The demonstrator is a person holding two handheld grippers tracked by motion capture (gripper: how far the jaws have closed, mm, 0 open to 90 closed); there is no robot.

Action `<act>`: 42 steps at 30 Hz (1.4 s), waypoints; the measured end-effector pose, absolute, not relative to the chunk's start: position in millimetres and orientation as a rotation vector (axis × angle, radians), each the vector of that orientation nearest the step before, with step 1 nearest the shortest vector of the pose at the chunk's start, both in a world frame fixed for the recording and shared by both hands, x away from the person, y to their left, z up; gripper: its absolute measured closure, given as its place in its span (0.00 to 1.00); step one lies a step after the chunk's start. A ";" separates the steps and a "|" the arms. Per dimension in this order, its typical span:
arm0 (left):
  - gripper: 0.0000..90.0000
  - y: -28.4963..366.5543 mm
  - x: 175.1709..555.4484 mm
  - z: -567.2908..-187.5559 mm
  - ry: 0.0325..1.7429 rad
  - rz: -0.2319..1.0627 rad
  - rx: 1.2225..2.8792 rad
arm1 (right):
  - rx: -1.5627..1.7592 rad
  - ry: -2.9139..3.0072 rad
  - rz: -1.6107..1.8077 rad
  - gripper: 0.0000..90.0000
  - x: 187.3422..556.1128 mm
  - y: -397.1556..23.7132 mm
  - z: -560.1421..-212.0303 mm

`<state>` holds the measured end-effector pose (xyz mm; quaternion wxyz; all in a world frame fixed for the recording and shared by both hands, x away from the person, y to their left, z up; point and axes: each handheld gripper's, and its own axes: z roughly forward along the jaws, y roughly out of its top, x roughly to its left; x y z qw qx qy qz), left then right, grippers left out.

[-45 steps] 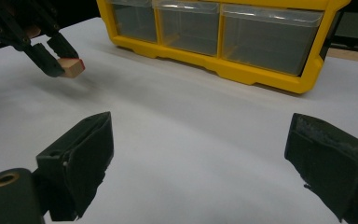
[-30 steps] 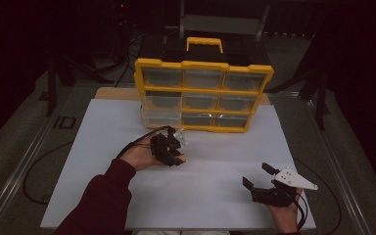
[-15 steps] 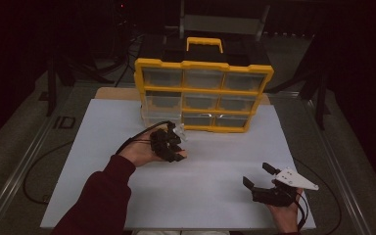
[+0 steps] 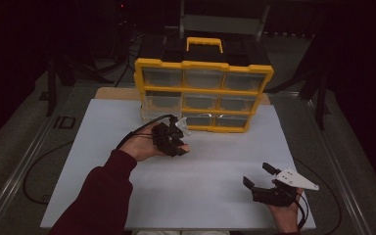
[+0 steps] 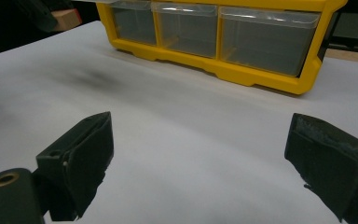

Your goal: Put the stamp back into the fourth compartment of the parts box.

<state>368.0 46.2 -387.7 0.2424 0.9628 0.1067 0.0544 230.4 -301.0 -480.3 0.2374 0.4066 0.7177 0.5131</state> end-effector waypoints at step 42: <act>0.74 43.9 386.2 -341.7 0.297 0.213 2.615 | 1.121 1.972 1.413 0.09 230.9 -302.0 -481.0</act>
